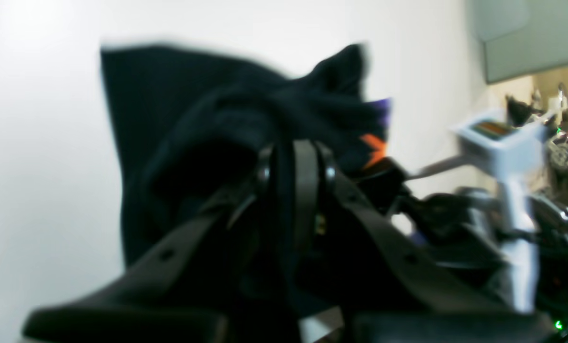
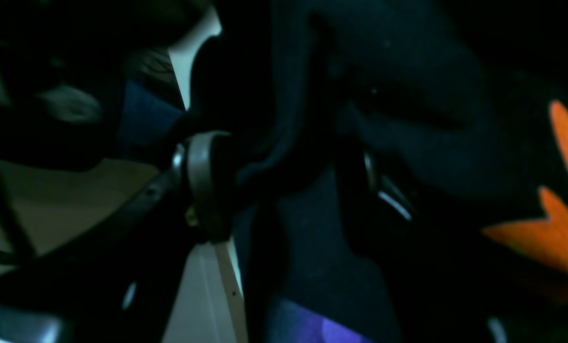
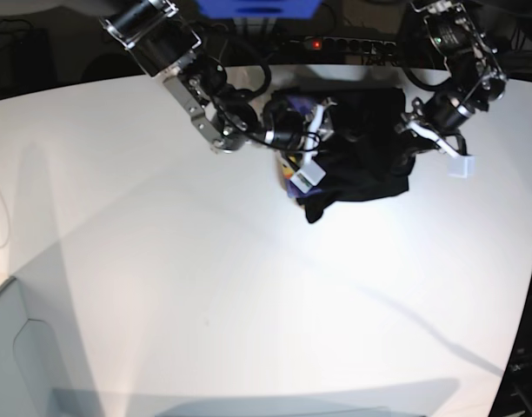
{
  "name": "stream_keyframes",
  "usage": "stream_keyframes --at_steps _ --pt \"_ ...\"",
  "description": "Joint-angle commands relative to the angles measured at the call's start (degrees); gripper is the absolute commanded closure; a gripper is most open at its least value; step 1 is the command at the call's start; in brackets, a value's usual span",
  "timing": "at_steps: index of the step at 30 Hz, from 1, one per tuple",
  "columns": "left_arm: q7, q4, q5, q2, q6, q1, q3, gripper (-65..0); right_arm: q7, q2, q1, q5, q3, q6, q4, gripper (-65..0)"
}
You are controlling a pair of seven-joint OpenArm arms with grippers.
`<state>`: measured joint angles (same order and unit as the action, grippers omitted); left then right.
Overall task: Fold the T-shirt properly
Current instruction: 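Press and tuck the bundle's loose edges with both grippers, then grasp the folded black shirt with the right gripper and drag it sideways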
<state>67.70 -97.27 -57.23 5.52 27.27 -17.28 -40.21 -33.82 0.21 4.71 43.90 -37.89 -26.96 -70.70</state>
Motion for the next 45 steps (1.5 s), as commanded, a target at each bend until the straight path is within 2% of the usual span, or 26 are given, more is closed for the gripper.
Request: stream_keyframes --at_steps 1,5,9,16,20,24,26,35,38,45 --pt "-0.41 0.70 -0.22 0.50 -0.15 0.00 -0.37 -6.3 -0.59 -0.08 0.34 -0.52 0.13 -0.07 -0.12 -33.9" --pt "-0.58 4.31 5.58 0.77 -0.32 0.44 -1.16 -6.3 -0.59 0.01 0.34 -0.52 0.13 -0.07 -0.12 -33.9" --pt "-2.60 4.13 10.33 0.42 0.12 -0.79 -5.29 -6.3 -0.59 0.10 0.34 -0.52 0.22 -0.07 -0.12 -33.9" --pt "-2.69 4.13 10.42 0.85 0.38 -1.84 -13.99 -6.3 -0.59 0.19 0.34 -0.52 0.22 -0.07 -0.12 -33.9" --pt "-2.60 4.04 10.33 0.85 0.56 -1.93 -16.72 -6.3 -0.59 0.19 0.43 -0.52 0.22 -0.07 -0.29 -33.9" --pt "-2.60 4.04 10.33 0.85 6.89 -2.55 -17.07 -6.3 -1.12 0.28 0.34 -0.52 0.22 -0.07 -3.19 -33.9" --pt "-2.60 4.04 10.42 0.85 8.65 -2.63 -17.16 -6.3 -1.12 1.24 0.08 -0.52 0.22 0.10 -6.36 -33.9" --pt "-3.04 4.04 10.42 0.85 9.44 -3.69 -17.16 -6.3 -1.21 1.95 -0.09 -0.52 0.04 0.19 -14.80 -33.7" --pt "-3.04 4.04 10.42 0.85 9.44 -3.69 -17.16 -6.3 -1.21 1.95 -0.09 -0.52 -0.13 0.19 -17.96 -28.2" --pt "-3.04 4.04 10.42 0.85 9.44 -3.69 -17.16 -6.3 -1.21 1.95 2.54 -0.69 -6.64 0.19 -18.31 0.0"
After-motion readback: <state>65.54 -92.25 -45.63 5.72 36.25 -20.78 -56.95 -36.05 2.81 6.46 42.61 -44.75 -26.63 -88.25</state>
